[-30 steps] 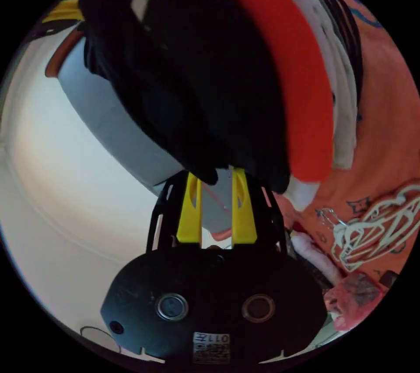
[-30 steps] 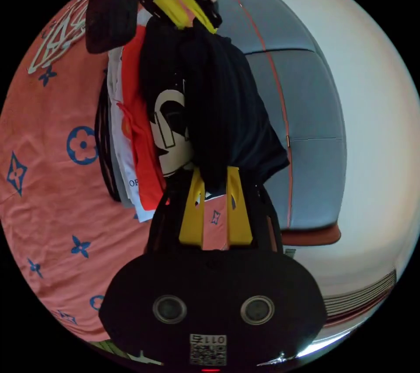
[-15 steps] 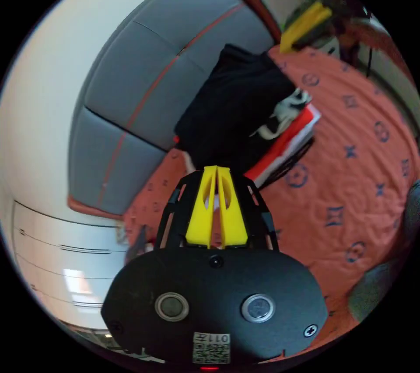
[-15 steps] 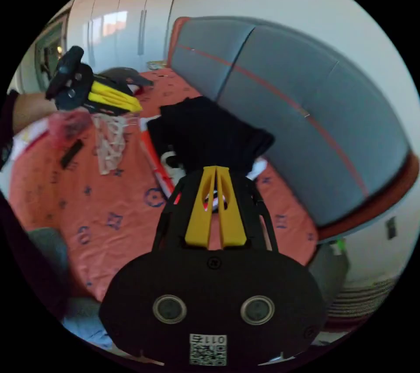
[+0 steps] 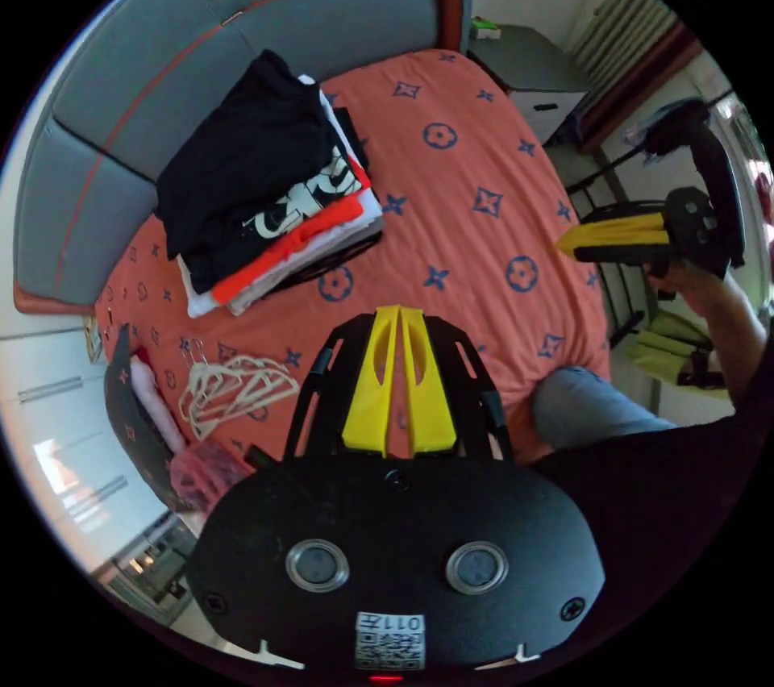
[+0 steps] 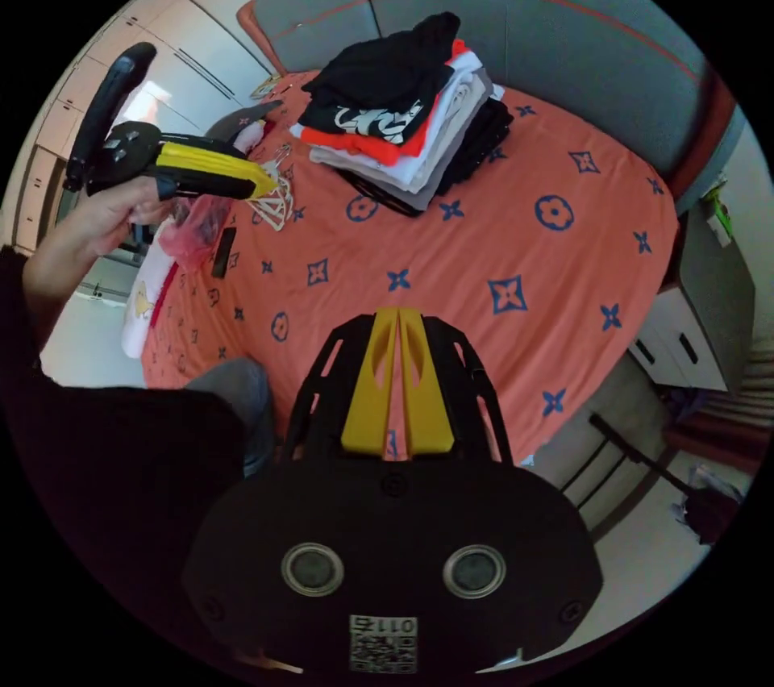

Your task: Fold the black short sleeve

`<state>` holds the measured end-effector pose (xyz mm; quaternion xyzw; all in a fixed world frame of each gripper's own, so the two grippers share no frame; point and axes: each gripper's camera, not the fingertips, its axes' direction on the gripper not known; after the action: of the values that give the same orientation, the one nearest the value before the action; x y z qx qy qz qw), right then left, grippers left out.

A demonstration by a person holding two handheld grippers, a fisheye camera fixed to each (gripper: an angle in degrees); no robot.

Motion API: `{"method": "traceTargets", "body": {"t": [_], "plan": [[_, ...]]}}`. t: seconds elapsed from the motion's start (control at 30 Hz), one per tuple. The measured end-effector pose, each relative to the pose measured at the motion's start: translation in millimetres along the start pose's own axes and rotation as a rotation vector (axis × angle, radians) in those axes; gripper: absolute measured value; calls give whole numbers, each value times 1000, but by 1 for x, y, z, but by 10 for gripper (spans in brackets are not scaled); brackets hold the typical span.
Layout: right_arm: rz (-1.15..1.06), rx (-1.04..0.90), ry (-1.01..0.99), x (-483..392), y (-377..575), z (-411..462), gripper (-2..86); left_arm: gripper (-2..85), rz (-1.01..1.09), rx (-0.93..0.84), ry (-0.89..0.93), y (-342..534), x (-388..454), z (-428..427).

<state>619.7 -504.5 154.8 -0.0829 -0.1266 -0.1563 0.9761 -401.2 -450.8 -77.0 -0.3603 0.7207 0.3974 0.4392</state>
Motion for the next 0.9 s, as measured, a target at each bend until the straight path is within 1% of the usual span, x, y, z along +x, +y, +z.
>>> {"method": "traceTargets", "body": {"t": [0.07,0.13,0.17,0.27,0.43,0.53,0.6,0.67,0.9], "plan": [[14,4,11,8,7,-28,-1,0,-85,-73,85,-9,8,-29],[47,-6,6,13,8,-39,-1,-1,-127,-140,113,-13,10,-45],[66,-47,-25,16,4,-39,-1,-1,-146,-191,128,-15,9,-53],[39,-141,-38,9,-10,-26,-1,-1,-169,-232,160,-20,-2,-77],[-56,-183,62,-9,-45,-27,0,1,-276,-178,169,-17,-45,-118],[-81,-163,30,-18,-74,-36,3,1,-295,-175,189,-15,-75,-132],[-61,-130,49,-24,-93,-42,7,1,-273,-142,199,-16,-95,-141],[4,-93,91,-32,-121,-48,10,1,-247,-100,203,-20,-128,-148],[140,-15,191,-54,-195,-64,3,1,-113,-61,246,-33,-199,-166]]}}
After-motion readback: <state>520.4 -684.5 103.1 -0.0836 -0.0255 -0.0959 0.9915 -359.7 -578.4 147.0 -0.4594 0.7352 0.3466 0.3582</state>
